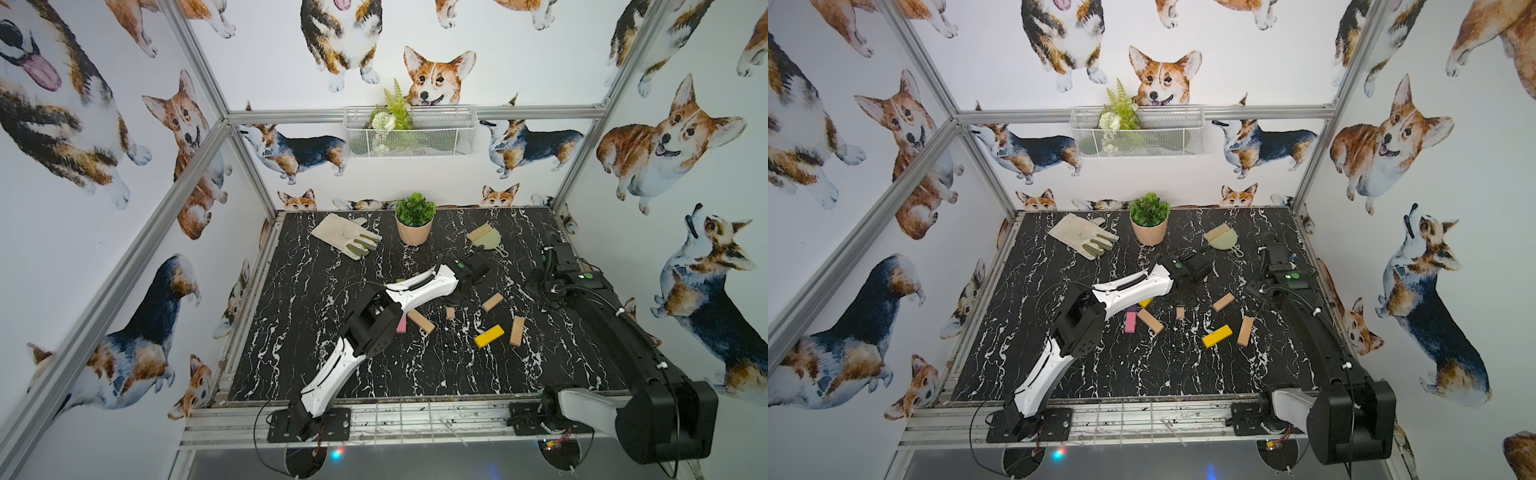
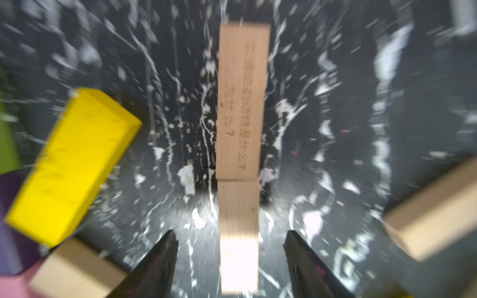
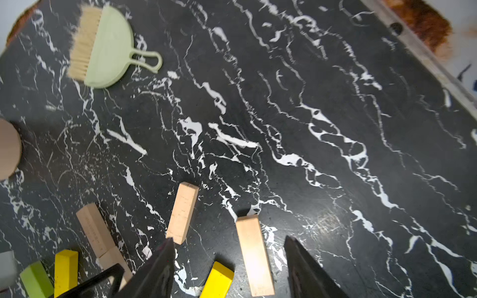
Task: Assemble the letter k with building blocks
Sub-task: Assemble the building block at the center of the board, then pick up the building block from the center of the board.
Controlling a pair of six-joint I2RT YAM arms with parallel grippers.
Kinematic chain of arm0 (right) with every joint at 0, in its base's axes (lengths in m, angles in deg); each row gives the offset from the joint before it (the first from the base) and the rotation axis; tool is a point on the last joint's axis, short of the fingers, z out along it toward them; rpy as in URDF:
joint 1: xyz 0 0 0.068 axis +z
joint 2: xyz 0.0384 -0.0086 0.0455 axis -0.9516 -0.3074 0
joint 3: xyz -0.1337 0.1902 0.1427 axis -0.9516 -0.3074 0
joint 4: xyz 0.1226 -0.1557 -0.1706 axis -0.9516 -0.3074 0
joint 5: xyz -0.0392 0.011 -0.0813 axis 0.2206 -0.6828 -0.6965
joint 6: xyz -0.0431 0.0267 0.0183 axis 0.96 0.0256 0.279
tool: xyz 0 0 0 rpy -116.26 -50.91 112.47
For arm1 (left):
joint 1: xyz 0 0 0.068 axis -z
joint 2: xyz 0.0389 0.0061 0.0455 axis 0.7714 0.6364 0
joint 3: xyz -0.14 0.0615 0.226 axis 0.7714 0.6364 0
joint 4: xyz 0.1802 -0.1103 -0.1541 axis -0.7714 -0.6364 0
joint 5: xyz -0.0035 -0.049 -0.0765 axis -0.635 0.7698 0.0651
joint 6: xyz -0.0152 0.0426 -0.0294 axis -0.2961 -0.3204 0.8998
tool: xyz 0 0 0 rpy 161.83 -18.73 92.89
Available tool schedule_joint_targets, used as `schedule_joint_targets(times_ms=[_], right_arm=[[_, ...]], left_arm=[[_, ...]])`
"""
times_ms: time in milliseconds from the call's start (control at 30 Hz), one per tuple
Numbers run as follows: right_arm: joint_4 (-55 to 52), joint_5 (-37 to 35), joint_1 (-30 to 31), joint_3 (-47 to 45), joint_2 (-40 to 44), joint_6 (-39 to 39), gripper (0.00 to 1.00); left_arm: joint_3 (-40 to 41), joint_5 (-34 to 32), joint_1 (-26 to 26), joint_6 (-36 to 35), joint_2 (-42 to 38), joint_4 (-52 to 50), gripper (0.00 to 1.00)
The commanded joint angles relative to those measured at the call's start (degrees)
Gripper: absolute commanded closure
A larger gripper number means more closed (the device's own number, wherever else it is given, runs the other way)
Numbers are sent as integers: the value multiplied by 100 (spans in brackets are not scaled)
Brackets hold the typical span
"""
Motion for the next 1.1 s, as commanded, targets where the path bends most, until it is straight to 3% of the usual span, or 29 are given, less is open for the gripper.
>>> schedule_joint_targets(times_ms=[0, 233, 533, 767, 1067], right_arm=[[-88, 2, 420, 229, -495, -139, 33], [247, 629, 707, 282, -1558, -837, 44], [421, 943, 713, 469, -2355, -988, 44], [613, 1129, 722, 519, -2778, -1149, 44], [737, 1127, 757, 485, -3028, -1216, 45]], left_arm=[[244, -608, 13, -304, -861, -17, 29], [1588, -911, -252, -967, -2006, 491, 15], [3928, -604, -1260, -1257, -3704, 1454, 0], [4549, -600, -1622, -1415, -4294, 1521, 0], [4565, -502, -1651, -1346, -4210, 1561, 0]])
